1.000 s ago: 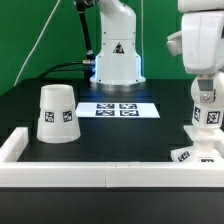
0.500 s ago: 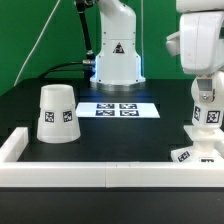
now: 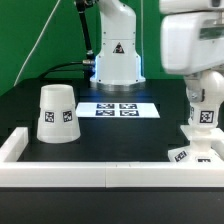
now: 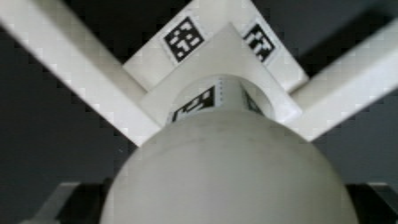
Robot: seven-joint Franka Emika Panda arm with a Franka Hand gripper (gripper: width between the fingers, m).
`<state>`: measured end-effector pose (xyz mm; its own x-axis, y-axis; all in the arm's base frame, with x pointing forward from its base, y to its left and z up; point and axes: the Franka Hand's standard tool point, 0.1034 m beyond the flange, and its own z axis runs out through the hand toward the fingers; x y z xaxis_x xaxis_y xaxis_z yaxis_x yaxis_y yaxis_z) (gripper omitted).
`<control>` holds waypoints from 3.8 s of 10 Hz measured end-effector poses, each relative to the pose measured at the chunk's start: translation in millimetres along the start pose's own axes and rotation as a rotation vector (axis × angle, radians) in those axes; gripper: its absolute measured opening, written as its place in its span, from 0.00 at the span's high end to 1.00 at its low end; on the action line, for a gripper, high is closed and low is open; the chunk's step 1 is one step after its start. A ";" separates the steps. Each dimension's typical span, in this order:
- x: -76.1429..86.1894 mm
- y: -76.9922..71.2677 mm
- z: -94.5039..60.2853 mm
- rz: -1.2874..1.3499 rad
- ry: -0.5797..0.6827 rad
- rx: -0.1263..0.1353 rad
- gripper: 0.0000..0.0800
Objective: Assemble lamp
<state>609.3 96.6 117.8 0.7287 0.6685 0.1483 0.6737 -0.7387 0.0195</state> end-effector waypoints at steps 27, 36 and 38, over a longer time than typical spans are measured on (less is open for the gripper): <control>2.9 -12.0 4.4 1.689 -0.059 0.118 0.15; 1.7 -6.7 1.4 0.693 -0.012 0.069 0.13; 1.4 -5.6 1.1 0.429 -0.020 0.044 0.13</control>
Offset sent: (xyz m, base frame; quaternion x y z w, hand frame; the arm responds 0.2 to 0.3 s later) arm -0.0075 0.0022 -0.0043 0.0089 0.0250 0.1601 0.9867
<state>606.7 101.7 116.8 0.9459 0.3035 0.1146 0.3135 -0.9461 -0.0819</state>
